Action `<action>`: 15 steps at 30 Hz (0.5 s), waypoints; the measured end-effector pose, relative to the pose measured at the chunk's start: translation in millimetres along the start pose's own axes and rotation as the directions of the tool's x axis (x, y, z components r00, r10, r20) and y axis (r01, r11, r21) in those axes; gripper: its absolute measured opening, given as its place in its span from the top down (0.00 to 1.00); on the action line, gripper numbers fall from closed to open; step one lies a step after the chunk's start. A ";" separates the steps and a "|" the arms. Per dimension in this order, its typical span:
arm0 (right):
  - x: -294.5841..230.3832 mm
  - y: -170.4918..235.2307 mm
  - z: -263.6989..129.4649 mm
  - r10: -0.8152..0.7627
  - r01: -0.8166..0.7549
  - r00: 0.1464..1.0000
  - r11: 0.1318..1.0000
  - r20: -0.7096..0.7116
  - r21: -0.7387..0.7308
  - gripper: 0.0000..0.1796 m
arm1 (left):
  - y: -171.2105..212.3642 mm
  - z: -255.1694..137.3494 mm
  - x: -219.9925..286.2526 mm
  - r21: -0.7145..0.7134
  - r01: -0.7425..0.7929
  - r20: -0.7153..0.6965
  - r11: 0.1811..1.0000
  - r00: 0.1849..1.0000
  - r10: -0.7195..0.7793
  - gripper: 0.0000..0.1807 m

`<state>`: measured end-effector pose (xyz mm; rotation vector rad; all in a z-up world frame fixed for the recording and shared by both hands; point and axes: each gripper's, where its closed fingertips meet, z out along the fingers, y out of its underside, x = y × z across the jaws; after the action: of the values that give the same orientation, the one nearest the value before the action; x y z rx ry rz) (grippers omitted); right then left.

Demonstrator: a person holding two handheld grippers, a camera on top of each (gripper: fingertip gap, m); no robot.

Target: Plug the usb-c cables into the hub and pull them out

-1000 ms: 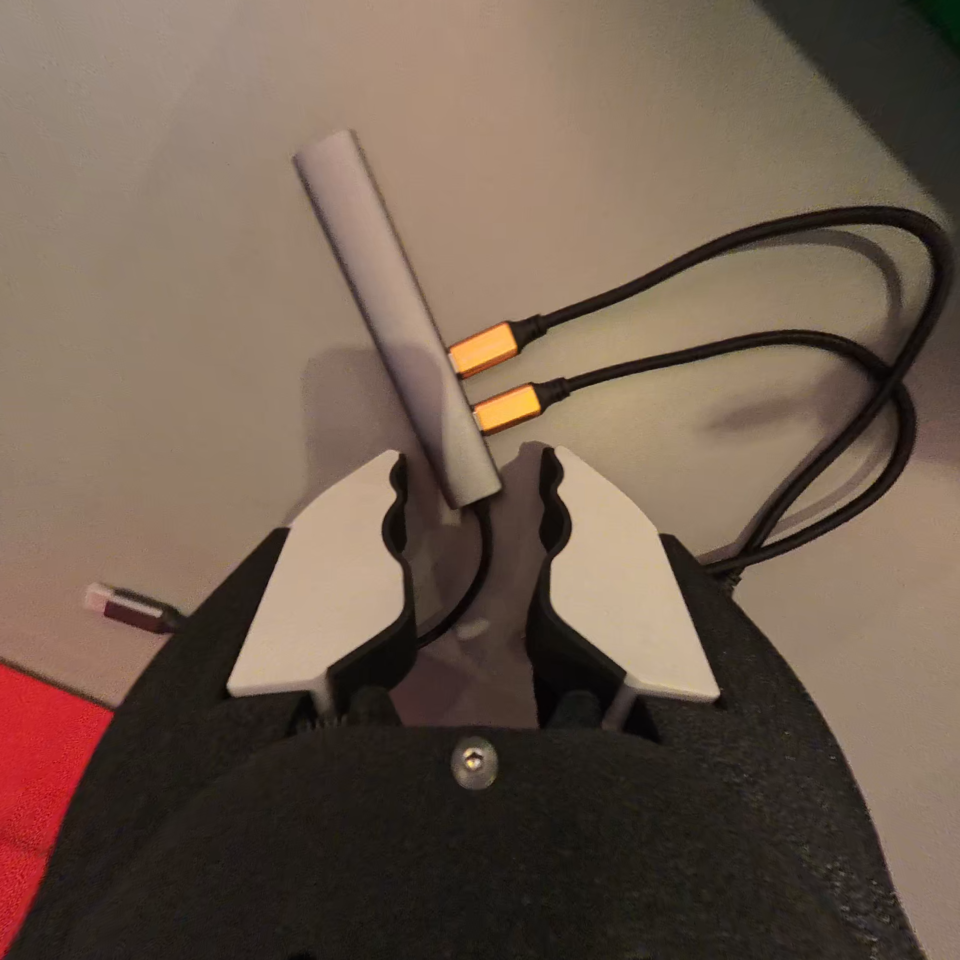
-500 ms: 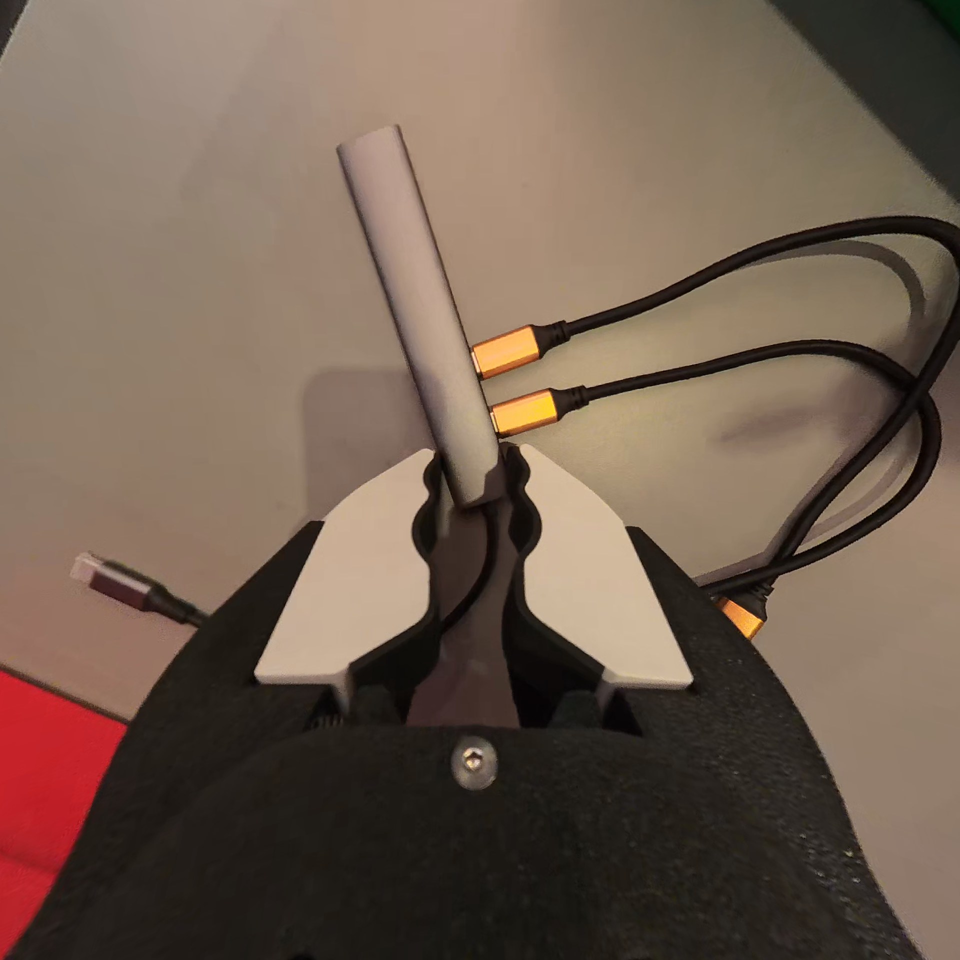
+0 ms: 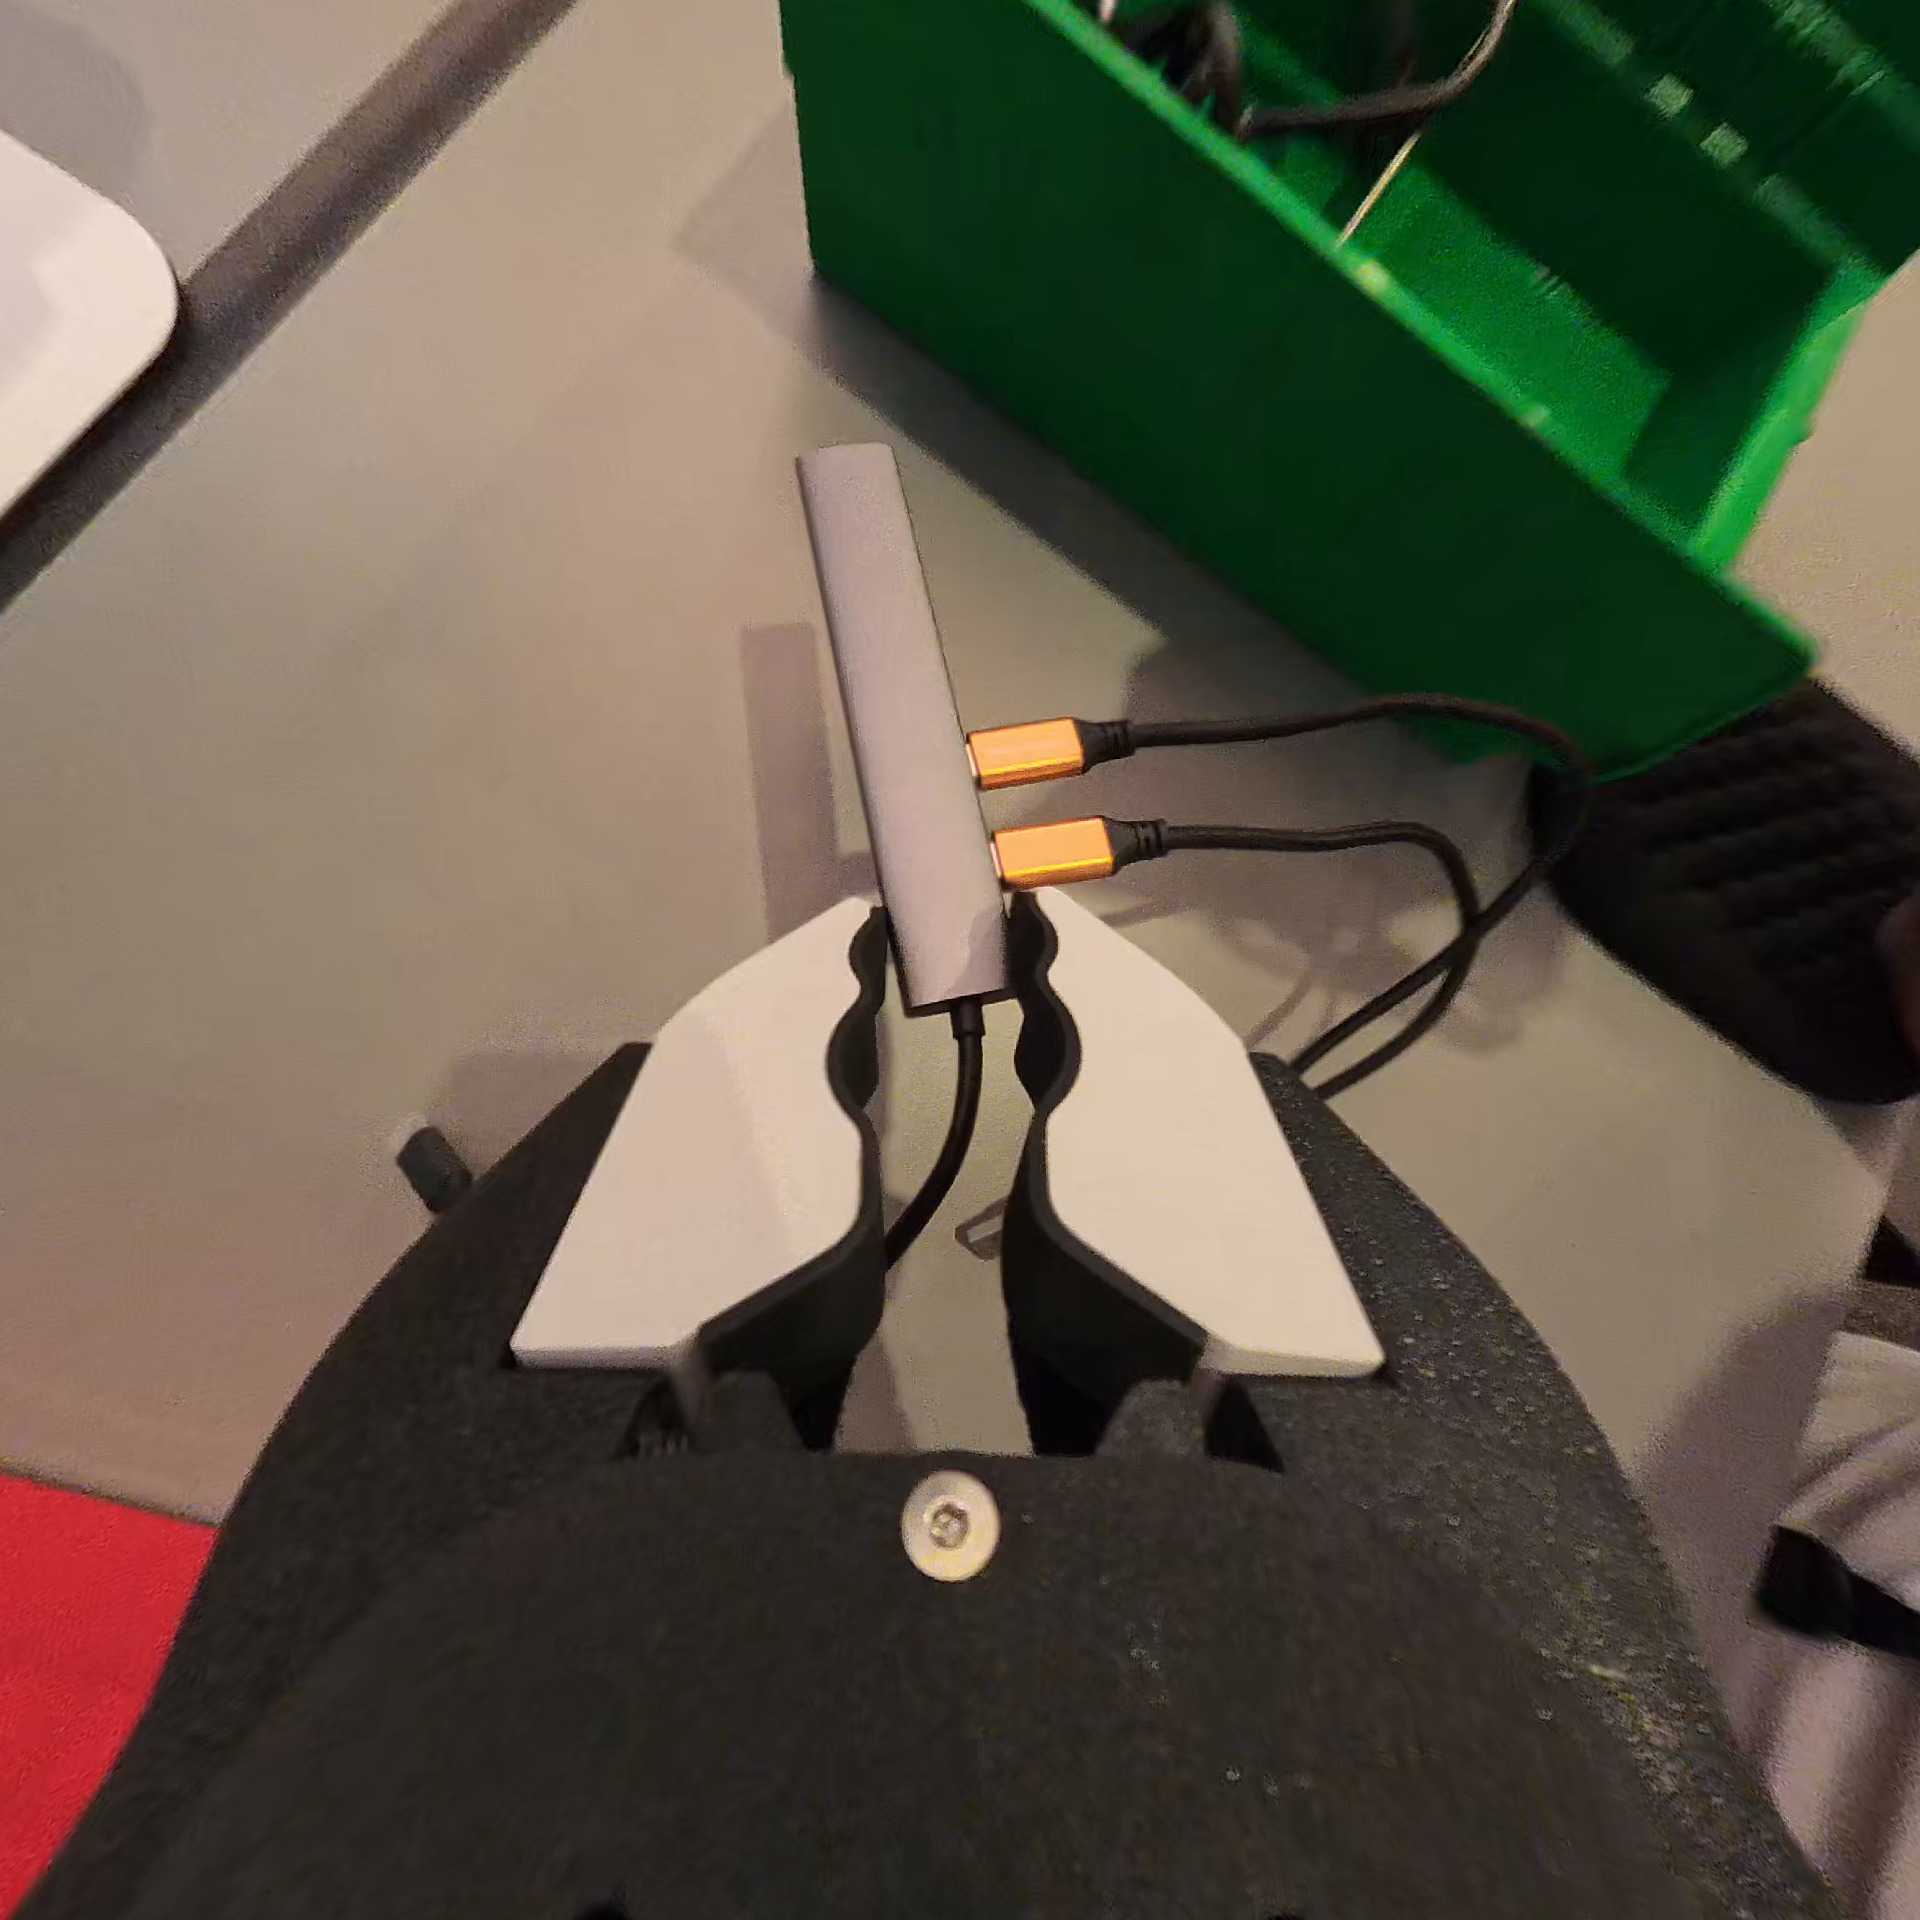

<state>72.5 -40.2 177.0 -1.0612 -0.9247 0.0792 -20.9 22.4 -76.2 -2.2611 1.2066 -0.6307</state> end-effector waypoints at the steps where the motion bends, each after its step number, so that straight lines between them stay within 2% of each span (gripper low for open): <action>1: 0.5 0.7 0.1 0.001 -0.001 1.000 1.000 -0.001 -0.001 0.97 | -4.8 -6.6 3.1 0.030 0.007 -0.025 1.000 1.000 -0.006 0.88; 6: 3.7 0.9 -1.2 0.009 -0.009 1.000 1.000 -0.016 0.002 0.97 | -32.9 -54.4 21.2 0.232 0.040 -0.180 0.972 0.984 0.002 0.88; 11: 11.5 3.9 0.1 0.052 -0.052 0.997 0.999 -0.053 0.002 0.97 | -59.5 -111.6 37.1 0.462 0.109 -0.331 0.880 0.942 0.057 0.88; 15: 5.4 4.4 7.8 0.063 -0.063 0.997 0.998 -0.036 -0.002 0.97 | -72.7 -147.5 52.1 0.587 0.154 -0.427 0.795 0.893 0.142 0.88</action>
<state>72.2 -29.8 178.2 -1.0919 -0.8593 0.1110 -38.9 -17.3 90.7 -1.6019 0.9838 -1.3898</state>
